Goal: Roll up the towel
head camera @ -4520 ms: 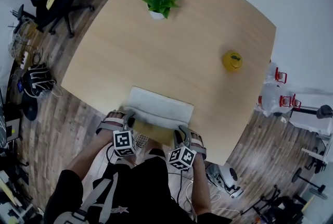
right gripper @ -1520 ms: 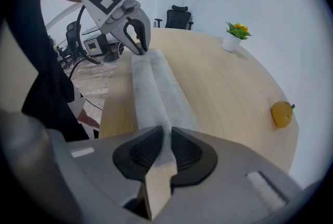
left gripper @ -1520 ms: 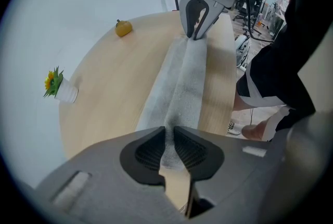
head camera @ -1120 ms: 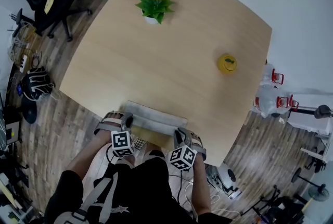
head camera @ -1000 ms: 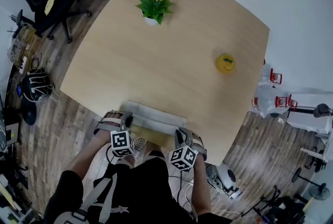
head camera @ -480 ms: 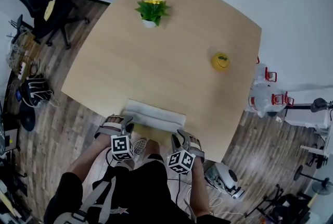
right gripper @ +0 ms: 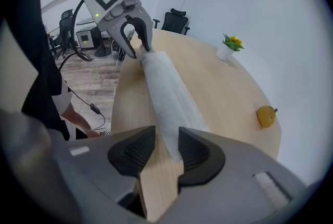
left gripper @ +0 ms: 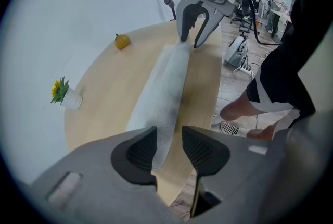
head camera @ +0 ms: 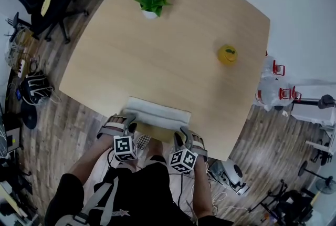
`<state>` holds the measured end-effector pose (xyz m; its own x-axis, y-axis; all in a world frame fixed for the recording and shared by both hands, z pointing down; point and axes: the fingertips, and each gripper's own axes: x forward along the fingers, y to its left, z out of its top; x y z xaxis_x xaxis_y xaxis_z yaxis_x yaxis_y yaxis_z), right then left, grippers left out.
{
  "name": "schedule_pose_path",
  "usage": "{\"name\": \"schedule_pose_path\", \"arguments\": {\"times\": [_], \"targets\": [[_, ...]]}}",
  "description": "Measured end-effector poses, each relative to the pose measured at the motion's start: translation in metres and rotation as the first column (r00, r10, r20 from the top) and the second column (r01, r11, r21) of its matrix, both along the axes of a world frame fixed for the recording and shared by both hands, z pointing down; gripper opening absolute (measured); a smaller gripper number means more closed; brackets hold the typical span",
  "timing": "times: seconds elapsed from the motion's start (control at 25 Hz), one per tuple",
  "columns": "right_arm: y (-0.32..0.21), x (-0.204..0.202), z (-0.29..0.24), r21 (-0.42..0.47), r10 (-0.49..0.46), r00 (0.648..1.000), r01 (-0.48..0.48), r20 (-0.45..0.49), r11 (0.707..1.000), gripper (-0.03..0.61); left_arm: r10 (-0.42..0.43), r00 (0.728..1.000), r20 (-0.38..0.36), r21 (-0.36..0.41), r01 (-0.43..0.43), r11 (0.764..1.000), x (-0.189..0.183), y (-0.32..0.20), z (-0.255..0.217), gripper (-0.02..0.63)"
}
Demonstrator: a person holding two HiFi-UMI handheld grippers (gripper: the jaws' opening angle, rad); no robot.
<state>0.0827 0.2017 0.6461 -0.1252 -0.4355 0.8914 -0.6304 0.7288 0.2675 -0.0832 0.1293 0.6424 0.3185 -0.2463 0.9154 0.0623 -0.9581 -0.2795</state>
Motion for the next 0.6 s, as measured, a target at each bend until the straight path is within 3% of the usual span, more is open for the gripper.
{"name": "schedule_pose_path", "arguments": {"times": [0.6], "targets": [[-0.010, 0.005, 0.013, 0.031, 0.015, 1.000, -0.015, -0.021, 0.999, 0.108, 0.006, 1.000, -0.002, 0.014, -0.006, 1.000, 0.004, -0.012, 0.013, 0.147]]}}
